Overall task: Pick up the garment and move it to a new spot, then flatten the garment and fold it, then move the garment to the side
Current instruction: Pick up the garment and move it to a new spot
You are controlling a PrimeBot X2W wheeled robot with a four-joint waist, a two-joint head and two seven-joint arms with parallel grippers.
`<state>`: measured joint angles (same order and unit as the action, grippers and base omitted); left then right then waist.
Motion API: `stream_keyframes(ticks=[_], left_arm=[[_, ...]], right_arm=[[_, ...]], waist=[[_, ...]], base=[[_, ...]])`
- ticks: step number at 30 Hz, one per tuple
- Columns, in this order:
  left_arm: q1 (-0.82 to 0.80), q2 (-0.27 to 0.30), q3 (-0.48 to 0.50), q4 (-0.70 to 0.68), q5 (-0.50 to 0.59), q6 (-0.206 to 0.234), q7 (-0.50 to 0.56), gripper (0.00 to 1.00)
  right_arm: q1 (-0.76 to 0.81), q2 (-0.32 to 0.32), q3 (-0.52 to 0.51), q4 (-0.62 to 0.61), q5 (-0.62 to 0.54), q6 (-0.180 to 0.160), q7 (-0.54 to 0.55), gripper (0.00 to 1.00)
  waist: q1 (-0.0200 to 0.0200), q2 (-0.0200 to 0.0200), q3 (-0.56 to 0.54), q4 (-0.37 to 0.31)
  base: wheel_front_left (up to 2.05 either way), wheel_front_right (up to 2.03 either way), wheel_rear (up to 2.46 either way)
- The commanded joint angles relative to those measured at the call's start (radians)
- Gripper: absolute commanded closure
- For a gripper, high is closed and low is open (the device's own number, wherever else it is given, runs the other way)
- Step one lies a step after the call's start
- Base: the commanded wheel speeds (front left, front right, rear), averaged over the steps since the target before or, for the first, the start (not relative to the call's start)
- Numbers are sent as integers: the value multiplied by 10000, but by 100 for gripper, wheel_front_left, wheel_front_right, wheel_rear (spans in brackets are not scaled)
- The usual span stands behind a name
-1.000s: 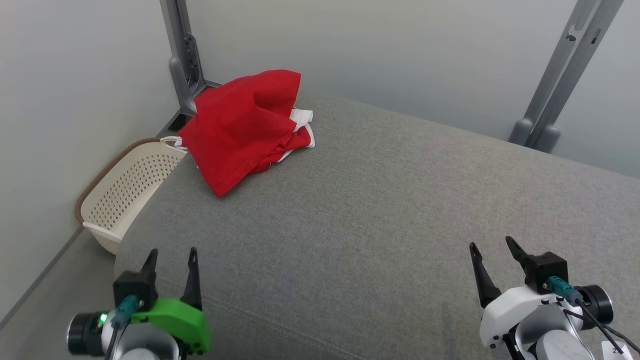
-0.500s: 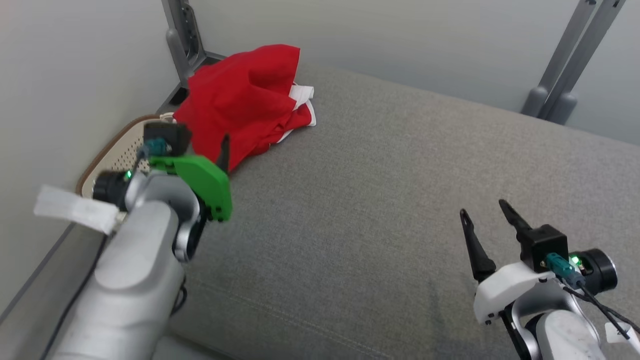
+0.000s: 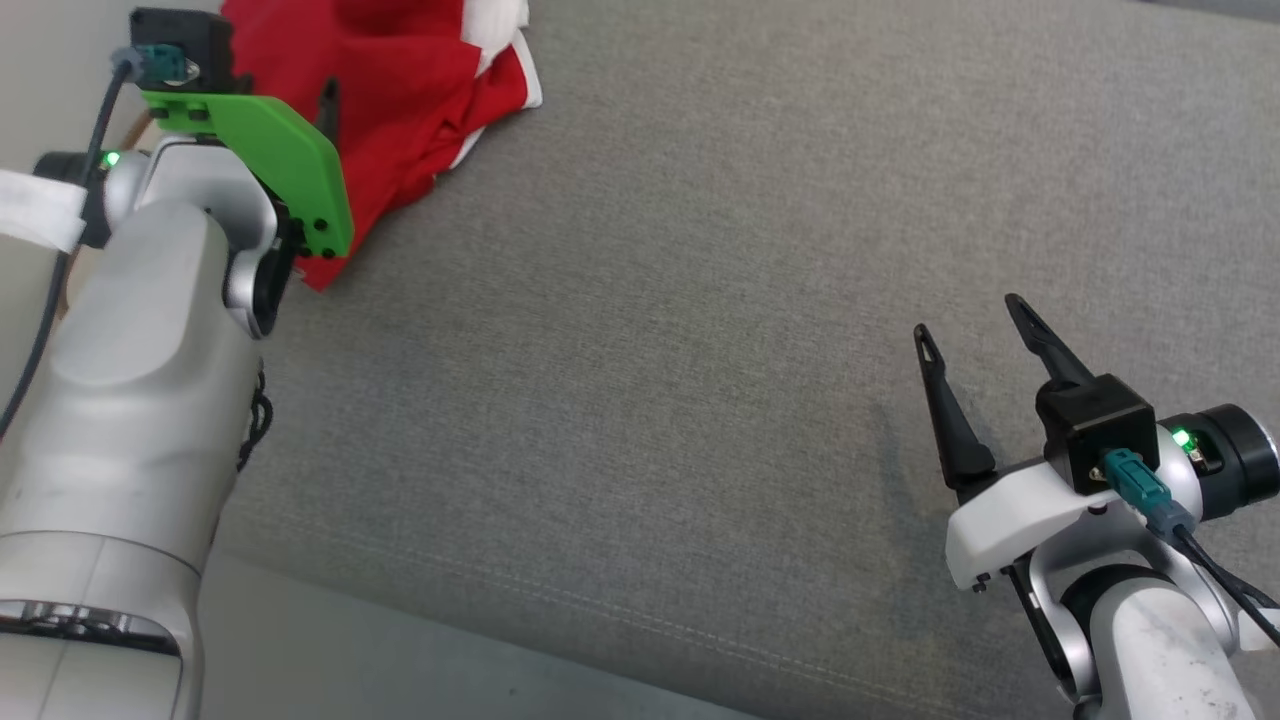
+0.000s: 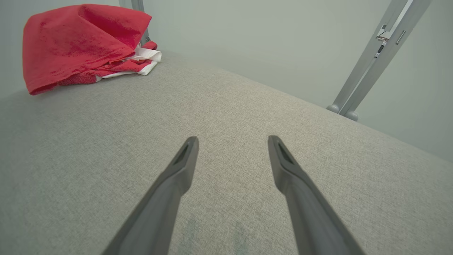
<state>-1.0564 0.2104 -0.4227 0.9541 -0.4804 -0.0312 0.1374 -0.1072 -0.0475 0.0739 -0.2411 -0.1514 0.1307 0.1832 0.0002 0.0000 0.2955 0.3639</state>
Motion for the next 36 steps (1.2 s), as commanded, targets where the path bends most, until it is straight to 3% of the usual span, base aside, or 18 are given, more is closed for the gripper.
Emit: stream_keyframes(ticks=[1,11,17,18,20,29,36], left_arm=[[-411,122,-26,195,195,182,-6,0],[-1214,687,-144,1479,528,770,-304,0],[-1263,690,-216,2114,611,1168,-626,0],[-1284,720,-235,2199,622,1155,-685,6],[-1332,714,-257,2353,598,1152,-705,100],[-1369,634,-338,2717,471,882,-919,100],[-1516,504,-530,2557,572,717,-1820,100]], right_arm=[[33,-53,-50,-237,-148,-1,108,0],[487,-46,-105,-1117,-267,1,502,0],[591,-47,5,-1306,-282,1,603,0],[599,-44,33,-1307,-233,1,619,0],[628,-46,95,-1282,-99,-1,646,0],[741,-46,100,-1086,122,1,633,0],[657,-46,203,-398,696,-1,250,0]], waist=[[-2,0,1623,-1088],[-2,0,2447,-1354],[-2,0,2579,-1264],[-2,0,2566,-1255],[-2,0,2533,-1250],[-2,0,2218,-1266],[-2,0,1163,-1403]], base=[[0,0,0],[0,0,0],[0,0,0],[0,0,0],[0,0,0],[0,0,0],[0,0,0]])
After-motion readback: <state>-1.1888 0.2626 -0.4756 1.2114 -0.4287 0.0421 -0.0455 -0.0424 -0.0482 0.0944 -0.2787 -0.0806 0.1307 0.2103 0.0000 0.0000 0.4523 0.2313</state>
